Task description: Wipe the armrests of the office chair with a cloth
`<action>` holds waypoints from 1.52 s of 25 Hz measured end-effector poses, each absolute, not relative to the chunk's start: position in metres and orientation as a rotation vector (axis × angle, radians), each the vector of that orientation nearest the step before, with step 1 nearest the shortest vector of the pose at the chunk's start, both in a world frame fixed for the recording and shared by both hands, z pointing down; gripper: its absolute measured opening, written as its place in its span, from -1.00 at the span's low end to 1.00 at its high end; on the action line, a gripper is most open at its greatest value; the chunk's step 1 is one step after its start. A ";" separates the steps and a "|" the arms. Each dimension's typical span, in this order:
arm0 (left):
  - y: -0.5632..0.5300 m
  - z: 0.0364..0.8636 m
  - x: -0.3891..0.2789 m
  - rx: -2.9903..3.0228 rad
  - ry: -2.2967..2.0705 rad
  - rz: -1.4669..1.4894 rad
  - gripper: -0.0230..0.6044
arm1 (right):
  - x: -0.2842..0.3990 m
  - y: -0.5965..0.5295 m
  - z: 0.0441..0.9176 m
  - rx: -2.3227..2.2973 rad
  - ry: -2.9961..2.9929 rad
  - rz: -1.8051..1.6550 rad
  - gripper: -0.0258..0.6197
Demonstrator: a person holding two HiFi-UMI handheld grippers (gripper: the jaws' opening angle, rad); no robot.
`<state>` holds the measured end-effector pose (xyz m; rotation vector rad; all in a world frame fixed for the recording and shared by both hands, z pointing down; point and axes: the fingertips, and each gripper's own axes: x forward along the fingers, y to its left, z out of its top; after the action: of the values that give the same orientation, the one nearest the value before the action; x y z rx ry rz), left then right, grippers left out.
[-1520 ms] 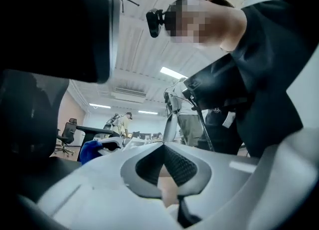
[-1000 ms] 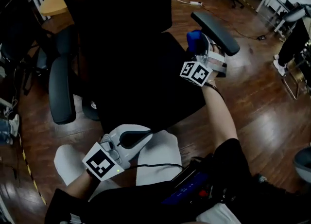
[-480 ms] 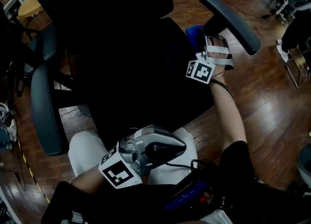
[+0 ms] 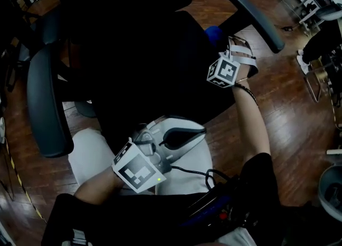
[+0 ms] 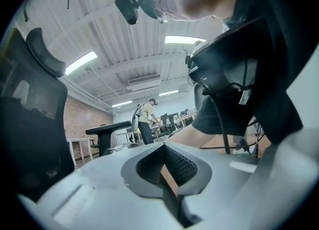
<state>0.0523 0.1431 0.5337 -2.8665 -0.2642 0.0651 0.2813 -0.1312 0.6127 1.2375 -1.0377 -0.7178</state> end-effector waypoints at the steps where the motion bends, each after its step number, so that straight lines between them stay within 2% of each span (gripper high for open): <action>1: 0.139 0.537 0.052 -2.880 -0.258 0.048 -0.92 | 0.281 -0.126 0.604 1.250 -1.009 -0.762 -0.81; 9: 0.123 0.549 0.050 -3.008 -0.266 0.018 -0.92 | 0.284 -0.090 0.499 1.527 -0.767 -1.089 -0.81; 15: 0.116 0.551 0.047 -3.082 -0.234 -0.004 -0.92 | 0.277 -0.122 0.564 1.370 -0.957 -0.935 -0.81; 19: 0.114 0.552 0.057 -3.114 -0.201 -0.006 -0.92 | 0.291 -0.142 0.620 1.228 -1.126 -0.683 -0.81; 22: 0.116 0.547 0.053 -3.107 -0.214 0.018 -0.92 | 0.290 -0.144 0.622 1.326 -1.264 -0.497 -0.81; 25: 0.132 0.527 0.039 -3.086 -0.312 0.178 -0.92 | 0.214 -0.139 0.598 1.426 -1.659 -0.436 -0.80; 28: 0.158 0.498 0.020 -2.961 -0.459 0.373 -0.92 | 0.072 -0.129 0.559 1.292 -2.246 -0.533 -0.80; 32: 0.158 0.499 0.003 -2.942 -0.530 0.418 -0.92 | -0.081 -0.099 0.522 0.974 -2.812 -0.610 -0.79; 35: 0.147 0.509 -0.007 -3.020 -0.477 0.449 -0.92 | -0.141 -0.085 0.519 0.829 -3.021 -0.529 -0.79; 38: 0.138 0.531 -0.007 -2.995 -0.323 0.364 -0.92 | -0.179 -0.074 0.508 0.696 -3.085 -0.598 -0.79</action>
<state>-0.0071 0.1377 0.5307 -2.9948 -0.3229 0.3638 -0.1787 -0.0743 0.5083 0.6958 -3.0847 -0.5984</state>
